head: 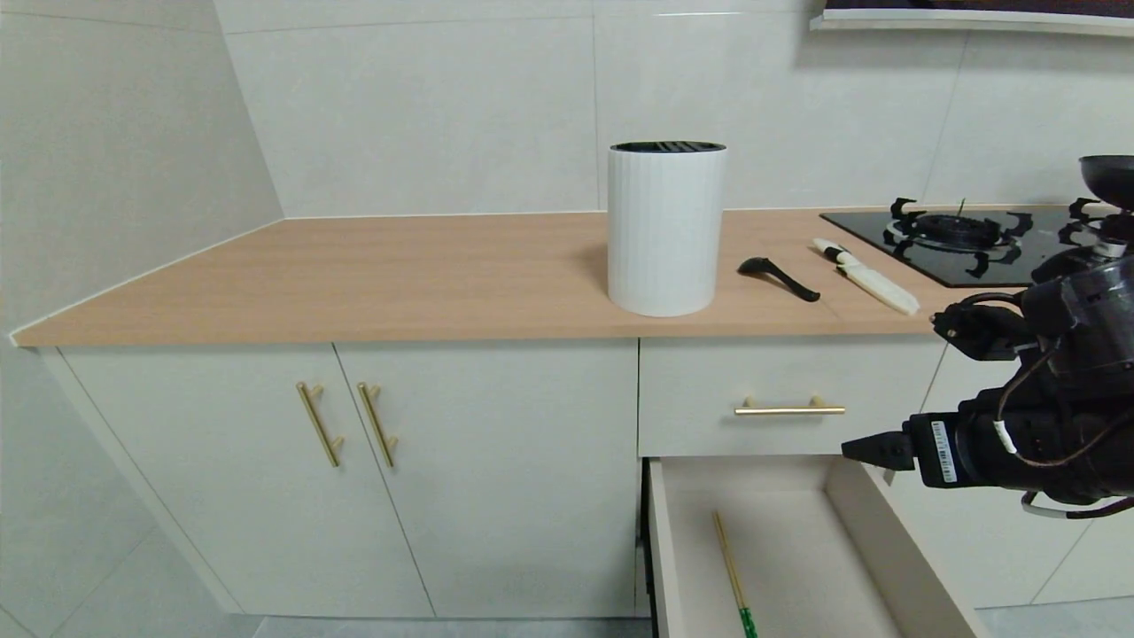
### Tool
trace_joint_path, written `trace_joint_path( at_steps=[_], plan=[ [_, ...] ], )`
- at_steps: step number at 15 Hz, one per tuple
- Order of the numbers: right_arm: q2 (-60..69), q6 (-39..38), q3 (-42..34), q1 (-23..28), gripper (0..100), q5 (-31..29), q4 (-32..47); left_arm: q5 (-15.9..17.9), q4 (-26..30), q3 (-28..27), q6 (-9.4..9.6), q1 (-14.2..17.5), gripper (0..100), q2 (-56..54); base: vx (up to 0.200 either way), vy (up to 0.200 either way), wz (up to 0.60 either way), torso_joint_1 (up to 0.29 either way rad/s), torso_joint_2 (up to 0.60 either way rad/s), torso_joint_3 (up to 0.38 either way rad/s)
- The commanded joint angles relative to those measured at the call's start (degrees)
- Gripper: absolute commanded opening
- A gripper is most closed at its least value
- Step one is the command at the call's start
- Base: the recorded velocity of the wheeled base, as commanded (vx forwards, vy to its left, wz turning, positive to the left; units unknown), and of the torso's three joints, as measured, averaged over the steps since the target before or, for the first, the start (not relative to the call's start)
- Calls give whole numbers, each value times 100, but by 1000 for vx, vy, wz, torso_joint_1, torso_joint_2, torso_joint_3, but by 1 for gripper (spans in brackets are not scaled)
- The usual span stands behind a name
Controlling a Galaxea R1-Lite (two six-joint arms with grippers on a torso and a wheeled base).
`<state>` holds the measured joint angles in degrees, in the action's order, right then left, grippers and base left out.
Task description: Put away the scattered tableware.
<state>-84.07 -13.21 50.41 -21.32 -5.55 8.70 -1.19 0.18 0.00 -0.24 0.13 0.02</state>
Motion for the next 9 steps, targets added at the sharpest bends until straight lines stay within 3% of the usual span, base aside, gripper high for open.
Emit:
trace_joint_path(
  at_steps=[1,9],
  plan=[
    [-22,3,-5,-4,100,1,0,-4,-1,0,-2,4,100,-2,0,0,0,168,-481,-295],
    [-57,38,-49,-4,100,10,-9,-4,-1,0,-2,-5,100,-2,0,0,0,195,-486,-289]
  ],
)
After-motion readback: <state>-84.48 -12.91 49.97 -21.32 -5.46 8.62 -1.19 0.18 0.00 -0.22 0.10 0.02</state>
